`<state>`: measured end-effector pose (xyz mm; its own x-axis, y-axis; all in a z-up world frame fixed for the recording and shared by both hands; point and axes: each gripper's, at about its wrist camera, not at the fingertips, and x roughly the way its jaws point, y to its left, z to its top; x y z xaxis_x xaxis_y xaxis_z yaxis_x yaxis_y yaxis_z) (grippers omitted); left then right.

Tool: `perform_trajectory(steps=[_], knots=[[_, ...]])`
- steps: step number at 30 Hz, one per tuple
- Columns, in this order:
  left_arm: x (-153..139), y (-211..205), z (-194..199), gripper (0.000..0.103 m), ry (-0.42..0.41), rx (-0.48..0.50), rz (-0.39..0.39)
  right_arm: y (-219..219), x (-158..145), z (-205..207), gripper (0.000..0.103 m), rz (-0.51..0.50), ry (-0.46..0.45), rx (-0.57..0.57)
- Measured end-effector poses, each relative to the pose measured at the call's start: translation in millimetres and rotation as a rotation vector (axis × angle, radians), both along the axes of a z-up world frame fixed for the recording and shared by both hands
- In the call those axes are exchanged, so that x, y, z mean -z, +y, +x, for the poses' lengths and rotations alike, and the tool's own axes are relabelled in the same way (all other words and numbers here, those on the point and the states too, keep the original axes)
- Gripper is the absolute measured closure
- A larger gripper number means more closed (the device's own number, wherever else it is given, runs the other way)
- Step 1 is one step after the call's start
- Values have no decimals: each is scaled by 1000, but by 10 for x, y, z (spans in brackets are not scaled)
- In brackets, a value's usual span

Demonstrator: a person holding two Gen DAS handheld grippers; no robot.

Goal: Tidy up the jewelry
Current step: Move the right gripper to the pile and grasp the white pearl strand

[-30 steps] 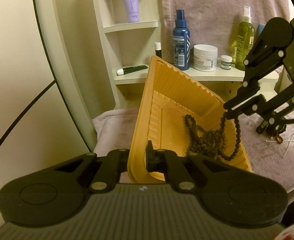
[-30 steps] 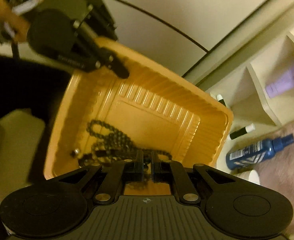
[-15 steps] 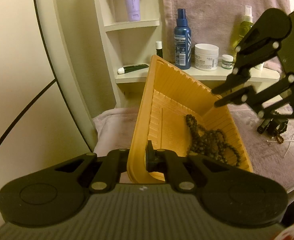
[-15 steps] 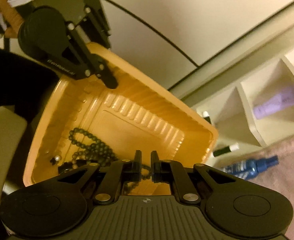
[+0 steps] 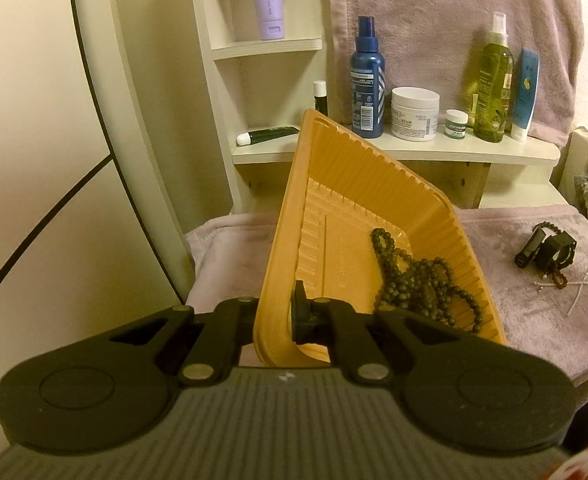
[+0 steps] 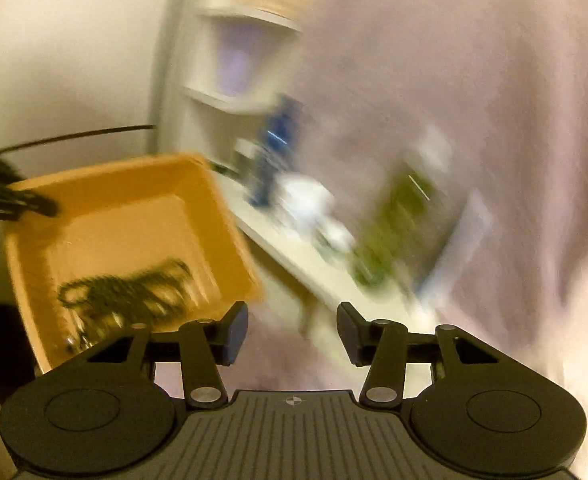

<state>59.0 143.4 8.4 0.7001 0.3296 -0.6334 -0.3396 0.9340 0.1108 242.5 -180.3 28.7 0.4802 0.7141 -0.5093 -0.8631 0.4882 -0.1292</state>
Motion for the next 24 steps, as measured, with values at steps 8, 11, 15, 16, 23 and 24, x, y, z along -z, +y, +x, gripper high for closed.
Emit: perform_trajectory(steps=[8,11,15,16,23,24], knots=[[-8,7,-3,98,4,3,3,-809,569,-101,54,46,203,347],[-10,-5,3,98,5,3,5,-928,749,-144,54,33,244,437],[-9,-16,13,98,7,4,8,-1010,935,-121,57,6,249,523],[-10,-19,14,98,8,4,9,-1004,982,-104,61,-5,246,536],[-9,-31,31,98,12,4,15,-916,1167,19,86,-64,235,538],[-9,-33,33,98,13,4,16,-912,1187,47,88,-69,235,547]])
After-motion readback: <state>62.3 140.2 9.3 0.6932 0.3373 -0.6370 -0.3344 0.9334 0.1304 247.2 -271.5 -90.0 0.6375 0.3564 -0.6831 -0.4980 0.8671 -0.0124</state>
